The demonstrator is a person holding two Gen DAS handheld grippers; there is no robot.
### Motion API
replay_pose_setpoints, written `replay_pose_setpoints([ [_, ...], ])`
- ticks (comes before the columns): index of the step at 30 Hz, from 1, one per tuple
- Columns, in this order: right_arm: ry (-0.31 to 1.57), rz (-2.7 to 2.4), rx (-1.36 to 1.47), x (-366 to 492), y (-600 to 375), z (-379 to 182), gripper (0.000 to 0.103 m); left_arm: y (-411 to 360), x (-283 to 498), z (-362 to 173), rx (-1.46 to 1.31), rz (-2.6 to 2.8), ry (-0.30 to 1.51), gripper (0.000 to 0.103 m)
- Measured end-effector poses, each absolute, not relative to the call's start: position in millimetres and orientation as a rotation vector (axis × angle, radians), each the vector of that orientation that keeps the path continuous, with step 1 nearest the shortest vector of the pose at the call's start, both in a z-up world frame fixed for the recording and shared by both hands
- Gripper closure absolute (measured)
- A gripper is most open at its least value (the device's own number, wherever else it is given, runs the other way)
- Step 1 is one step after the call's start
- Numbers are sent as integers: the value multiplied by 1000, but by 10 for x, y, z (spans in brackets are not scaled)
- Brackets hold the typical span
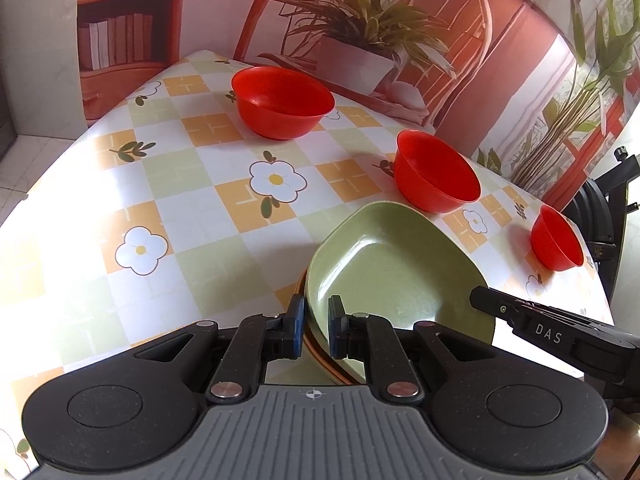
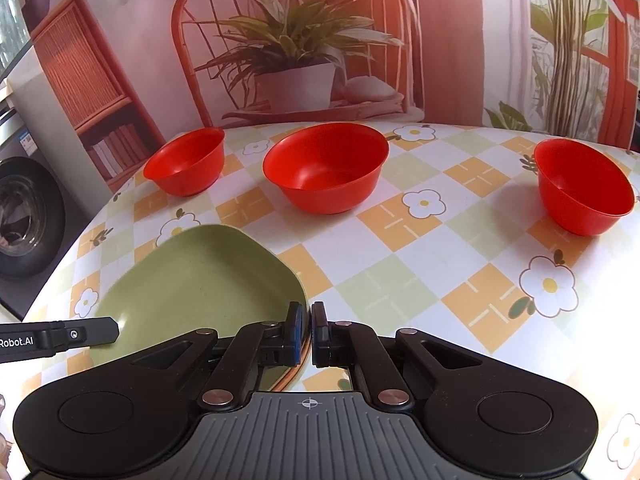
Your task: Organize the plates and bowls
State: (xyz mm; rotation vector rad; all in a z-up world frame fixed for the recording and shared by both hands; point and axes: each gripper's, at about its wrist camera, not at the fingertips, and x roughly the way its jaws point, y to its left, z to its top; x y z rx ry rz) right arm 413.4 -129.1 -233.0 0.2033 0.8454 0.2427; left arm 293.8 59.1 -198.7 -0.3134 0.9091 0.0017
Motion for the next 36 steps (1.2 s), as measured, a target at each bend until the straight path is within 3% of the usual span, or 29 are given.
replay_pose_setpoints([
  [12,848,236,199,4121,-1281,-2310,98,646,2941,-2020,-334,34,918,89],
  [21,743,195,253,4057,-1489,-2025,90,749,3065,-1728,-332,45,841,88],
  [25,711,162,278,4066,-1591,-1857,90,874,3138,-1509,-325,32,781,74],
  [36,653,131,327,4107,-1681,-1411,90,1228,3292,-1044,-216,3,691,73],
])
